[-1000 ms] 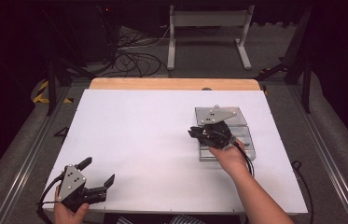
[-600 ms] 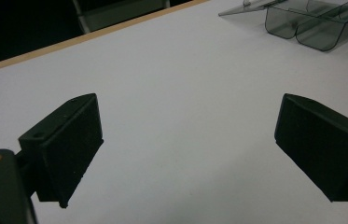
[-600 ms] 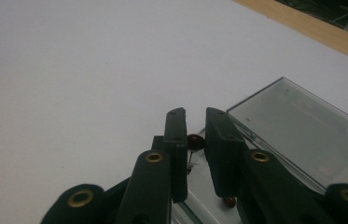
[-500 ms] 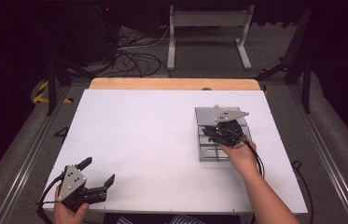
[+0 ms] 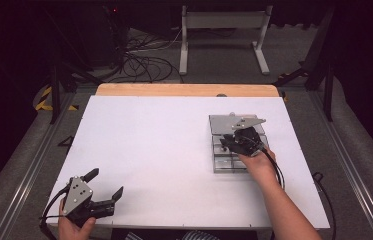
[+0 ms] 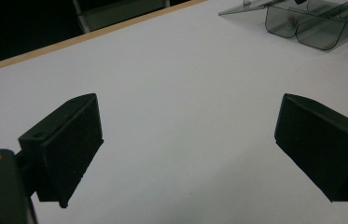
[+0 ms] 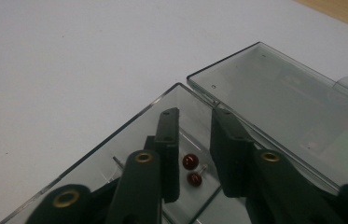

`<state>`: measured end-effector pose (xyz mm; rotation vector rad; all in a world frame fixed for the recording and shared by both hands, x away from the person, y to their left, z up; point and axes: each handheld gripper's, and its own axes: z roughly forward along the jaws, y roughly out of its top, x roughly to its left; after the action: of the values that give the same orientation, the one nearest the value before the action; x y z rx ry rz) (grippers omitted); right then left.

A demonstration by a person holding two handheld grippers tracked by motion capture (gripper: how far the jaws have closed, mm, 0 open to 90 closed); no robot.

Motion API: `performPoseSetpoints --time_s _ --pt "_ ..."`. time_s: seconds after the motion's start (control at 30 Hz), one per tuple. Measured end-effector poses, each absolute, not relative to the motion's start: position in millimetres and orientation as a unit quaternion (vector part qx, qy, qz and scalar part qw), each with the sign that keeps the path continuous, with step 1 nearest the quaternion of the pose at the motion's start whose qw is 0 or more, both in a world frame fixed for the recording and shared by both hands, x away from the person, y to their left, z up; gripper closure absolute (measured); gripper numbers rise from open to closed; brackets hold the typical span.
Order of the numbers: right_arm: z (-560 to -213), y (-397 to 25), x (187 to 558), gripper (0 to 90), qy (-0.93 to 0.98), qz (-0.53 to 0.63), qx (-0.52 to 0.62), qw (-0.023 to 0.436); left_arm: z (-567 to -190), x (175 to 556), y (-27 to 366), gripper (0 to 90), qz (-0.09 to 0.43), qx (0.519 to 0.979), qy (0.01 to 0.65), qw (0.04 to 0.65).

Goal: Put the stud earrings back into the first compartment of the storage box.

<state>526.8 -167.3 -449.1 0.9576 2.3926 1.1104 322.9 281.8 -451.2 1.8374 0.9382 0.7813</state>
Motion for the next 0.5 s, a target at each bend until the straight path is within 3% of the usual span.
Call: performPoseSetpoints --time_s 0.17,0.2,0.23,0.47,0.5 --pt "-445.5 -167.4 523.1 58.5 0.839 0.396 0.335 0.165 -451.3 323.1 281.6 8.0 0.316 0.744 0.380 0.450" --pt "-442.2 -167.6 520.4 49.9 0.835 0.406 0.333 0.162 -451.4 323.1 281.4 8.0 0.314 0.745 0.380 0.450" --pt "-442.2 -167.6 520.4 49.9 0.835 0.406 0.333 0.162 -451.5 323.1 281.3 8.0 0.314 0.745 0.381 0.450" --pt "-420.7 -171.0 496.5 19.2 0.829 0.426 0.322 0.164 -451.2 322.9 281.3 8.0 0.315 0.744 0.380 0.451" --pt "-420.7 -171.0 496.5 19.2 0.829 0.426 0.322 0.164 -451.4 322.8 281.1 8.0 0.314 0.744 0.381 0.451"
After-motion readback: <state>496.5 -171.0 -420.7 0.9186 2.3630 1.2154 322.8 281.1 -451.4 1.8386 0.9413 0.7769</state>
